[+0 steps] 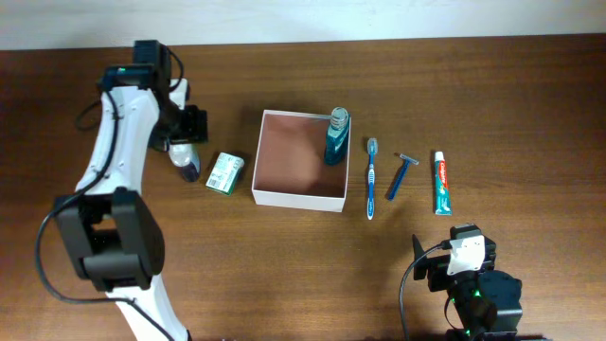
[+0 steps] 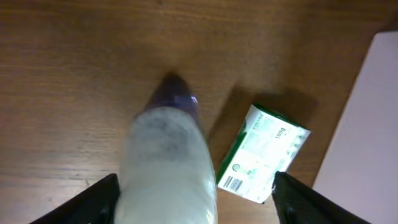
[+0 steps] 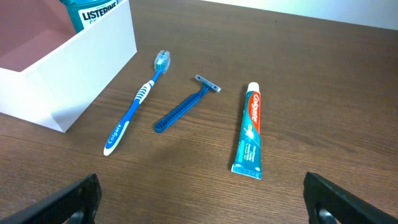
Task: Pack container
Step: 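Move the left gripper back and grasp the purple soap bottle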
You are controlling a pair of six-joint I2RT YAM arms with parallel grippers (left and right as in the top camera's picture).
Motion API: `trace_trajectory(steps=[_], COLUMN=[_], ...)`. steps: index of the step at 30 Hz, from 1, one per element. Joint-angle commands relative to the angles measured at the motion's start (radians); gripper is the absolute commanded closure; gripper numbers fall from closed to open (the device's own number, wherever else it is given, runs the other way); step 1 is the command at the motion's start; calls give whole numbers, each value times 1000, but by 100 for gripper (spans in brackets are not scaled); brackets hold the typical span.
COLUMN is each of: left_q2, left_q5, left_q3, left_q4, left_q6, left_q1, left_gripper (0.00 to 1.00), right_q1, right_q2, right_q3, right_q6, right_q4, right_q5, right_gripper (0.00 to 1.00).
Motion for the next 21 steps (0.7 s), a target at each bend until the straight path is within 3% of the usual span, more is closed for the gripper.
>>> trace_trajectory(steps=[1, 9, 13, 16, 21], left_q2=[32, 32, 32, 32, 32], left_q5=[-39, -54, -51, -39, 12], left_q3=[6, 6, 5, 5, 6], left_q4=[2, -12, -25, -32, -35], left_q6=[9, -8, -8, -8, -8], left_q1=[-6, -4, -5, -5, -5], left_gripper=[26, 27, 35, 45, 72], right_q1=[-8, -8, -8, -8, -8], right_q2=[-6, -6, -6, -6, -6], right_q3=[-3, -3, -3, -3, -3], right_q6=[12, 12, 12, 12, 12], right_q4=[2, 2, 2, 2, 2], right_q5=[-5, -5, -5, -5, -5], right_gripper=[1, 1, 1, 1, 1])
